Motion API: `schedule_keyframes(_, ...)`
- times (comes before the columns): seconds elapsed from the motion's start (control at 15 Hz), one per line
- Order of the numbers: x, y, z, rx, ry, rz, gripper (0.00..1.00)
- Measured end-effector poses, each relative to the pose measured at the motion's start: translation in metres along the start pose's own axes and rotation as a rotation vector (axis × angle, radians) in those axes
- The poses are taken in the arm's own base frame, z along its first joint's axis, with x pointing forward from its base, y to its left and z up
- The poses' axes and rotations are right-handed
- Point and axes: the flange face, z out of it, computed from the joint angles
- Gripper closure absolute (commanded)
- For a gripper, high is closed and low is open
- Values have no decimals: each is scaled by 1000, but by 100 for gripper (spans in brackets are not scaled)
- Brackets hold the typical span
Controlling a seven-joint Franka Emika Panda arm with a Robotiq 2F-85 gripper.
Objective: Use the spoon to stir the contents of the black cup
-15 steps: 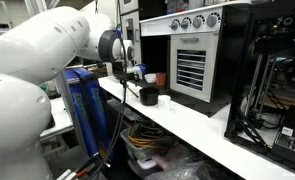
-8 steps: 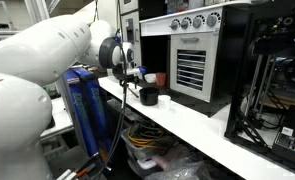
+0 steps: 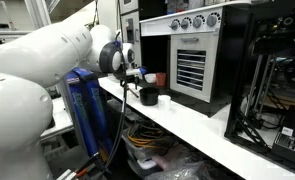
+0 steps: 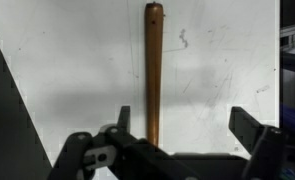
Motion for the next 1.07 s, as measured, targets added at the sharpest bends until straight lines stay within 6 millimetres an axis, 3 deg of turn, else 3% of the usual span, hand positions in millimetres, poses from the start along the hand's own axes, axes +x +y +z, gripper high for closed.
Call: schedule_keyframes(1.07,-4,1,2,33,-40,11,0)
